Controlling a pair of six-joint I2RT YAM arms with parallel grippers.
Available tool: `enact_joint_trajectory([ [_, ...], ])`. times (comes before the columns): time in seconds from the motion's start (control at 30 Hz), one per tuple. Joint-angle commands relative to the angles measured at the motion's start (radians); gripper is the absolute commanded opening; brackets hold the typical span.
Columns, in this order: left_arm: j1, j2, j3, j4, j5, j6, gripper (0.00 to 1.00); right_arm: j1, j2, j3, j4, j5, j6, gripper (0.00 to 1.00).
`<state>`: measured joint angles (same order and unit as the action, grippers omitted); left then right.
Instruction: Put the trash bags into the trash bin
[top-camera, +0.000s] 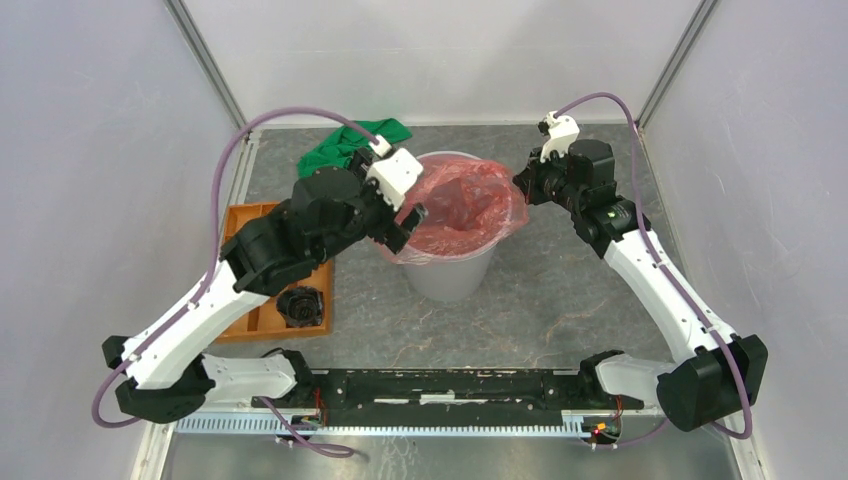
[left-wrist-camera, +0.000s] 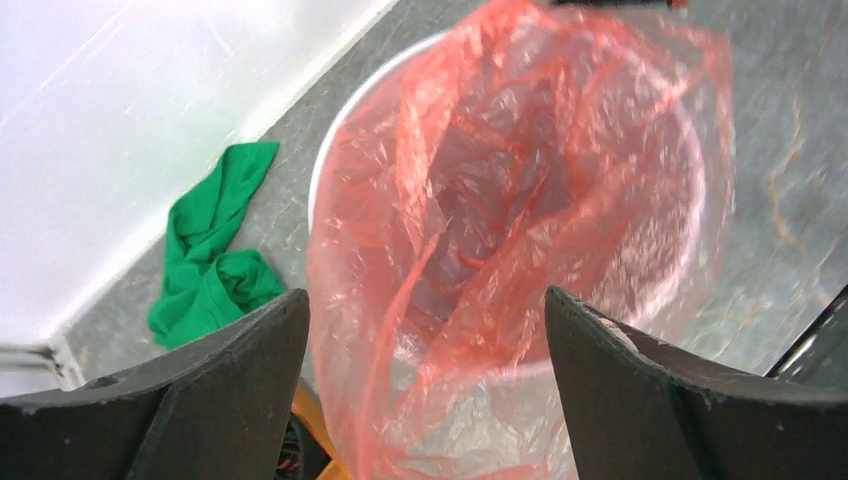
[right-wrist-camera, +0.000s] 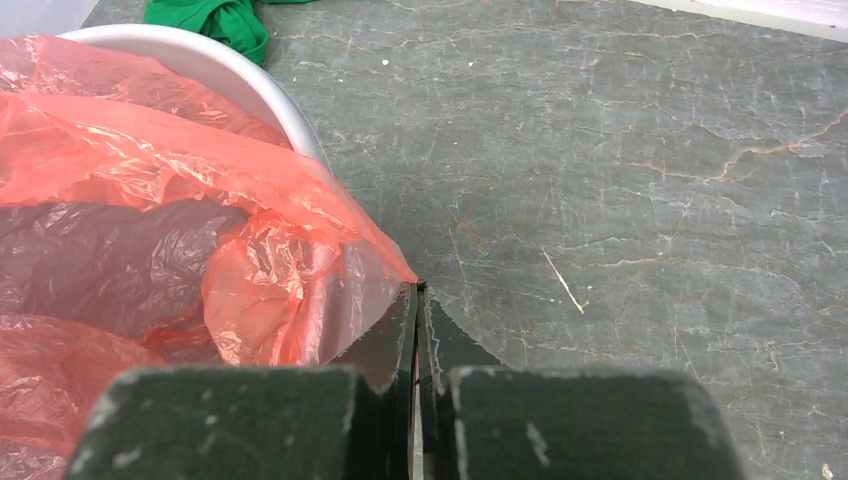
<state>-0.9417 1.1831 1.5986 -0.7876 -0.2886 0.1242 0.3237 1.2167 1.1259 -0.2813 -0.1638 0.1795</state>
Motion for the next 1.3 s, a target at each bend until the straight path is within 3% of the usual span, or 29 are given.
enact_joint_trajectory([
  [0.0,-0.044,-0.008,-0.145,0.127,-0.017,0.309,0.93,-0.01,-0.013,0.049,0.005,0.013,0.012,0.0],
  [0.17,-0.058,0.043,-0.174,0.126,-0.108,0.438,0.97,-0.01,-0.02,0.053,0.001,-0.005,0.008,0.0],
  [0.33,-0.06,0.086,-0.191,0.203,-0.203,0.472,0.91,-0.01,-0.019,0.045,0.017,-0.06,0.012,0.0],
  [0.53,-0.06,0.157,-0.176,0.226,-0.393,0.483,0.75,-0.009,-0.034,0.03,0.034,-0.082,0.006,0.0],
  [0.63,-0.059,0.179,-0.16,0.233,-0.43,0.46,0.6,-0.01,-0.04,0.031,0.032,-0.081,0.0,0.0],
  [0.9,-0.027,0.229,-0.103,0.227,-0.458,0.42,0.38,-0.009,-0.054,0.05,0.02,-0.069,-0.004,0.0],
  [1.03,-0.014,0.245,-0.089,0.256,-0.468,0.403,0.18,-0.01,-0.055,0.042,0.016,-0.043,-0.003,0.0],
  [1.13,-0.004,0.261,-0.057,0.25,-0.439,0.366,0.12,-0.011,-0.062,0.032,0.017,-0.022,-0.004,0.0],
  [1.2,0.009,0.268,-0.036,0.245,-0.411,0.327,0.03,-0.012,-0.068,0.029,0.017,-0.008,-0.006,0.0],
  [1.27,0.023,0.263,-0.022,0.25,-0.388,0.286,0.02,-0.011,-0.07,0.026,0.013,0.005,-0.013,0.0],
])
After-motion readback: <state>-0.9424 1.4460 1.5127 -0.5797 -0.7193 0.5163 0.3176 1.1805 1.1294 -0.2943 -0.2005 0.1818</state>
